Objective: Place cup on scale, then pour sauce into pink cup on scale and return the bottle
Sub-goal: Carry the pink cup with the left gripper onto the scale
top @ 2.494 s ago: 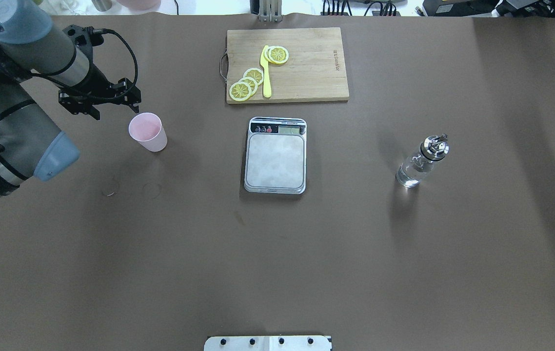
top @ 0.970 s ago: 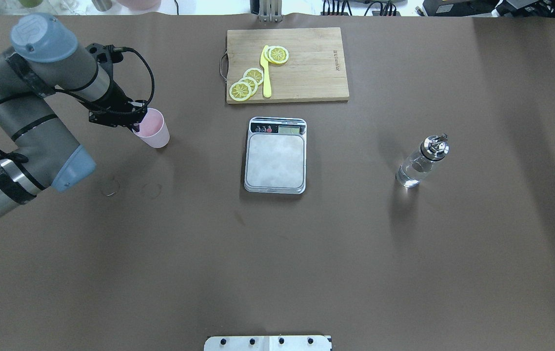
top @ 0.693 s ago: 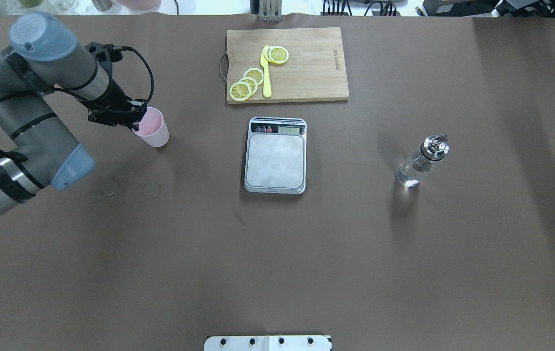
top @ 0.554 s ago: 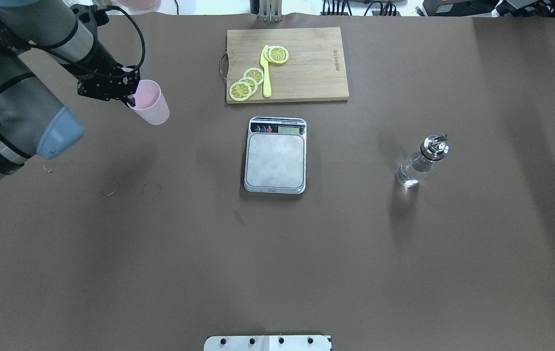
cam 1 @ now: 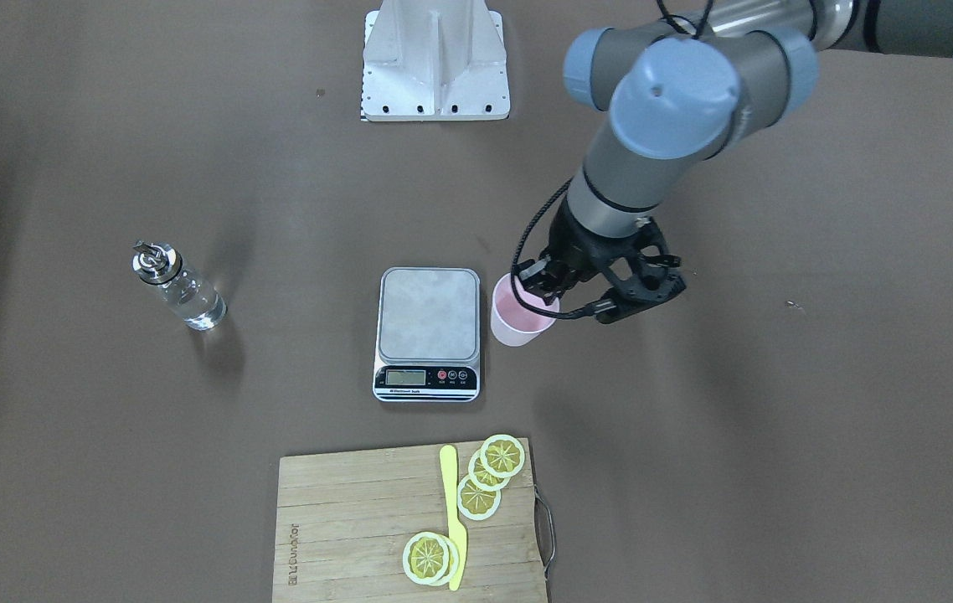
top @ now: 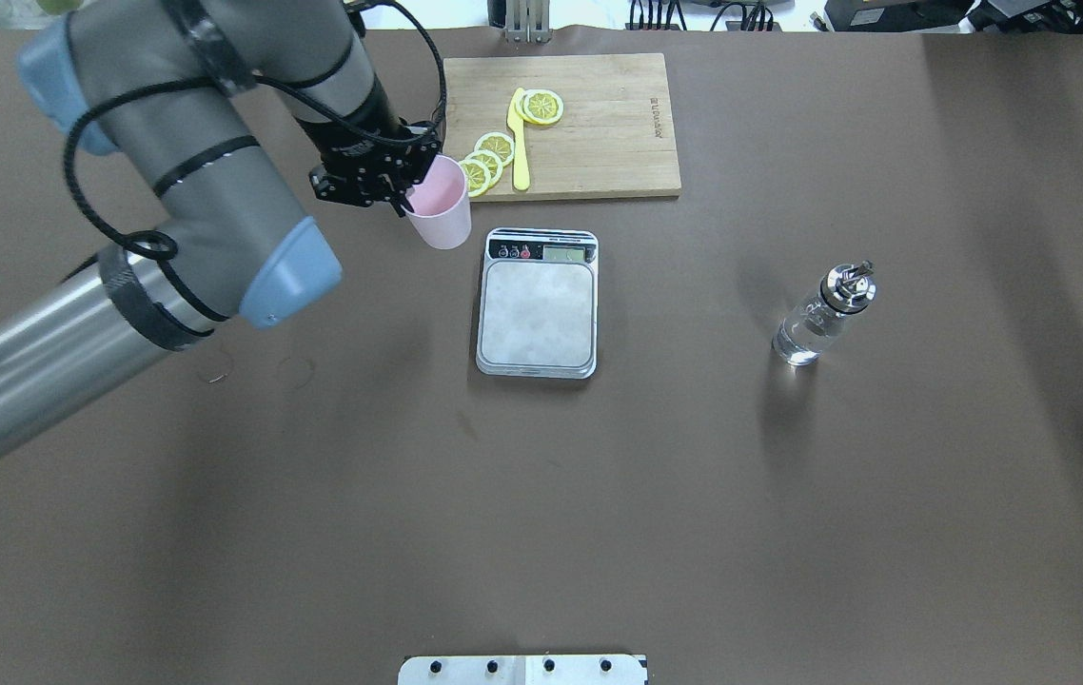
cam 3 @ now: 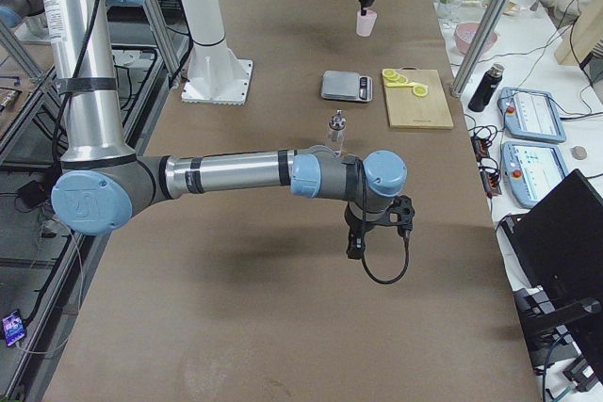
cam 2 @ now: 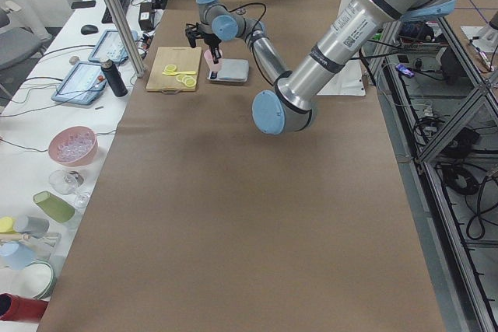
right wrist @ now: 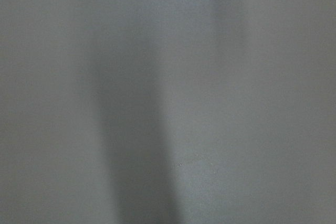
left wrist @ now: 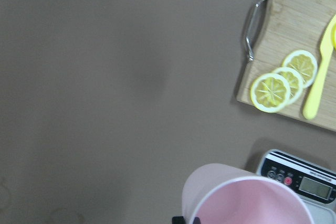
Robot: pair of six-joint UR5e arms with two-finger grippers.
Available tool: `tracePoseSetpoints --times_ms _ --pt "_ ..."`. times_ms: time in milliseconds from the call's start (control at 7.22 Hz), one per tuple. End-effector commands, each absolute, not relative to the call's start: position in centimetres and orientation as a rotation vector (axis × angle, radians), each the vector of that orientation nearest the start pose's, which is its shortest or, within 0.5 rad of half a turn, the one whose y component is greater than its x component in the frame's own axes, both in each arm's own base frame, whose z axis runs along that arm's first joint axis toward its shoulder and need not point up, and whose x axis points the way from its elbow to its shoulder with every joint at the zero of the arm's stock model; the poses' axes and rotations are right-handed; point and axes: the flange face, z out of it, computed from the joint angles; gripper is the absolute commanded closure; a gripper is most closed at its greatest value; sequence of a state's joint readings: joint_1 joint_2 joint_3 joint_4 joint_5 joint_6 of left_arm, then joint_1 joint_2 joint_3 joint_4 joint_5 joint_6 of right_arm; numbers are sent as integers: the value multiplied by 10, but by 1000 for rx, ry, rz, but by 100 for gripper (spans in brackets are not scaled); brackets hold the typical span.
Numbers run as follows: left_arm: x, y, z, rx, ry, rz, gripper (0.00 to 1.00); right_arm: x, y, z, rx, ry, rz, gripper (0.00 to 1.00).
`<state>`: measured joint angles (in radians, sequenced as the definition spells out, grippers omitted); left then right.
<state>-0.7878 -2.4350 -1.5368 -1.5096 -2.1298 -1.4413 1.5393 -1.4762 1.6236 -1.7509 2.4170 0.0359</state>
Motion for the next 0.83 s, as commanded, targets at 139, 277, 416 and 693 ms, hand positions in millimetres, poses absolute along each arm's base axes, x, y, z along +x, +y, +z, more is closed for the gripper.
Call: tracePoseSetpoints --times_ms 139,277,416,693 --pt "524 -546 122 -143 857 -404 100 41 -529 592 -38 -847 5 0" --pt "536 -539 124 -138 863 -390 100 41 -530 591 -35 -851 8 0" --pt "549 -529 127 -145 875 -378 100 40 -530 591 -36 -852 10 0" --pt "557 -523 130 -149 880 -366 100 40 -530 591 -36 -852 9 0"
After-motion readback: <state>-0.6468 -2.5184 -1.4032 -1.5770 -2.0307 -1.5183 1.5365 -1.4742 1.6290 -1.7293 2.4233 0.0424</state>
